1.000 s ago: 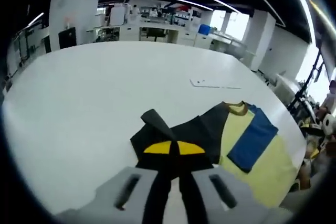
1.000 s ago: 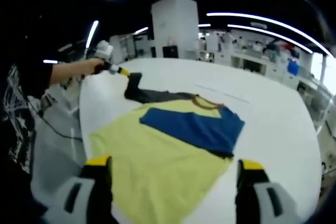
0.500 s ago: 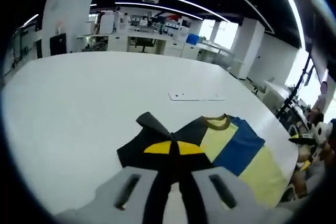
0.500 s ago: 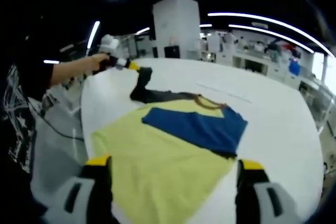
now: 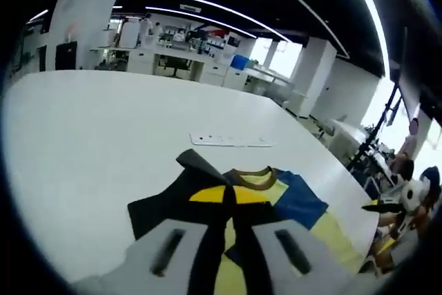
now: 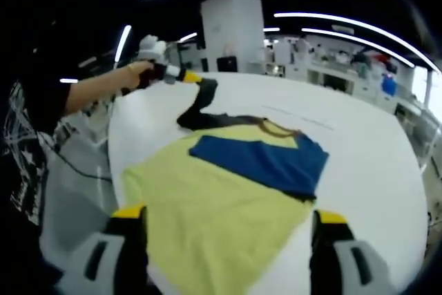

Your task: Fold the garment on the visible template until the final outline fits inside the template.

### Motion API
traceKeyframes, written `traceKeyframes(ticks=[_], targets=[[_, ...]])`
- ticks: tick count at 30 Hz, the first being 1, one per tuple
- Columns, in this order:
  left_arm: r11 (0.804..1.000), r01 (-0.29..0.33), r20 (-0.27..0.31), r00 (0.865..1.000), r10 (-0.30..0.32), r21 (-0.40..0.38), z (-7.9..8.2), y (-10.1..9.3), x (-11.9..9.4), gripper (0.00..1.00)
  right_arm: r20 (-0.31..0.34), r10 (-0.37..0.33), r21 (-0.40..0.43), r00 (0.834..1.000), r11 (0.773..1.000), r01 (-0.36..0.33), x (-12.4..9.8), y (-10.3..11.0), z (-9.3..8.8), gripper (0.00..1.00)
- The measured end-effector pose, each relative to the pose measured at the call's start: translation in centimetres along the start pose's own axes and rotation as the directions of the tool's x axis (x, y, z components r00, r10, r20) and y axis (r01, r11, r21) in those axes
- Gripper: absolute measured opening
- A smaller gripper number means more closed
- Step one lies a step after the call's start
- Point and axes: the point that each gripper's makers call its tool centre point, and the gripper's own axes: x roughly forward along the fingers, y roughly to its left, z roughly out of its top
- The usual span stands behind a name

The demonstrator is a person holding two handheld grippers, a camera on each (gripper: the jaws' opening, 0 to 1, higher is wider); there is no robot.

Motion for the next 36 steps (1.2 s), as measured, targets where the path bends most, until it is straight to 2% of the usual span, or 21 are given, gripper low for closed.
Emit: traceKeyframes(ticks=[12,22,32,34,35,36], targets=[[0.993,0.113,0.049,0.993,-0.112,-0.034,0.3,-4.8,2.6,0.0,-0.005,-0.004,0.013,1.0,1.0,0.004,0.1,-0.2,-0.4,0.99],[0.981,0.185,0.056,0.982,-0.181,-0.065,-0.6,-8.5,4.4,0.0,-0.015,-0.011,0.026,1.0,1.0,0.012,0.0,-0.4,-0.7,0.99],[0.966,0.234,0.059,0.972,-0.229,-0.106,-1.8,-11.3,5.7,0.0,-0.019,-0.019,0.036,1.0,0.999,0.019,-0.1,-0.5,-0.9,0.99],[0.961,0.248,0.08,0.968,-0.24,-0.123,-2.0,-12.0,5.9,0.0,-0.021,-0.024,0.037,0.999,0.999,0.025,-0.2,-0.7,-1.0,0.99],[0.955,0.263,0.113,0.962,-0.249,-0.137,-1.9,-12.5,6.0,0.0,-0.024,-0.028,0.039,0.999,0.999,0.028,-0.1,-0.8,-1.0,0.99],[0.953,0.27,0.111,0.96,-0.256,-0.139,-2.2,-12.8,6.2,0.0,-0.024,-0.029,0.04,0.999,0.999,0.03,-0.1,-0.9,-1.1,0.99]])
